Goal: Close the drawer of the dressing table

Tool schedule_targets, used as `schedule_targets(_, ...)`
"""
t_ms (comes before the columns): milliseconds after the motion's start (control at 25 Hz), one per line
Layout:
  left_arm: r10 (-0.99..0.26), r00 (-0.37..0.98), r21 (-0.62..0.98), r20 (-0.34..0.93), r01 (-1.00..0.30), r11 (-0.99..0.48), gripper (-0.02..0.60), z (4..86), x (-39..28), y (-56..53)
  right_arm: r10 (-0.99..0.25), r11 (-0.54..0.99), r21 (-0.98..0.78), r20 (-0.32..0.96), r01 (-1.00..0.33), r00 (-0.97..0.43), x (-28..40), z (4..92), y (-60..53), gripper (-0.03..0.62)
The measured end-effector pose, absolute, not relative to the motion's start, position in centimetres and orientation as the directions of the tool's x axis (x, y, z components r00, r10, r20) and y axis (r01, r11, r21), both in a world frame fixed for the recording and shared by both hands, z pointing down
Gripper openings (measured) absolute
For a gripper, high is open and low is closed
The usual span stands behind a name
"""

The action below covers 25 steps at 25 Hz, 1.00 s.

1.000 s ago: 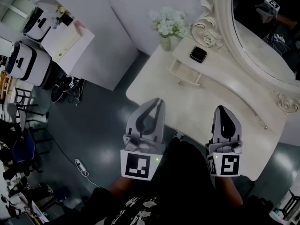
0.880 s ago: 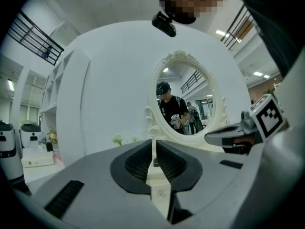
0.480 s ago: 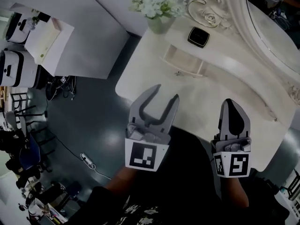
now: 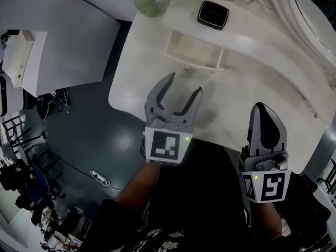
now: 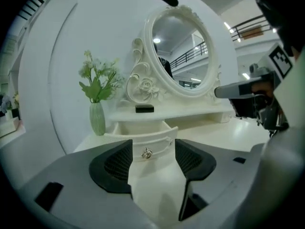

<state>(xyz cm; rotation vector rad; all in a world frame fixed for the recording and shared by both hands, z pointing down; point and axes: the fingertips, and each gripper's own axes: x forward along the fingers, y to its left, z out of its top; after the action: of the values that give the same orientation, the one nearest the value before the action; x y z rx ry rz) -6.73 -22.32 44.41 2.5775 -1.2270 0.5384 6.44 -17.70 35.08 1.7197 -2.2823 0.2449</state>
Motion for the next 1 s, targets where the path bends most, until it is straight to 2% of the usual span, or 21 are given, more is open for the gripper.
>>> schedule_targets(440,-0.687,0.555,0.070,0.469,-0.798,-0.598,0.255,48.4,-5.8,-24.6,-0.907,0.256,0.019,0.349,-0.966,-0.234,6.9,36.7,-18.5,-0.003)
schedule_targets(480,-0.690,0.547,0.062,0.475,-0.802,-0.594,0.247,48.6,-5.8,-24.7,-0.907,0.254,0.017,0.350,-0.967,-0.232,6.9,36.8,-18.5,-0.003)
schedule_targets(600,-0.714,0.510,0.029,0.479,-0.823,-0.568,0.115,48.7,-6.2,-25.2,-0.905,0.254,0.013,0.357,-0.967,-0.233,6.7,37.2,-18.5,-0.002)
schedule_targets(640,-0.721,0.504,0.024,0.476,-0.826,-0.563,0.101,48.7,-6.2,-25.3,-0.904,0.254,0.011,0.358,-0.967,-0.233,6.7,37.3,-18.4,-0.003)
schedule_targets(1000,-0.736,0.485,0.025,0.472,-0.842,-0.539,0.093,48.7,-6.3,-25.4,-0.901,0.223,0.002,0.383,-0.975,-0.205,7.2,38.0,-17.8,-0.003)
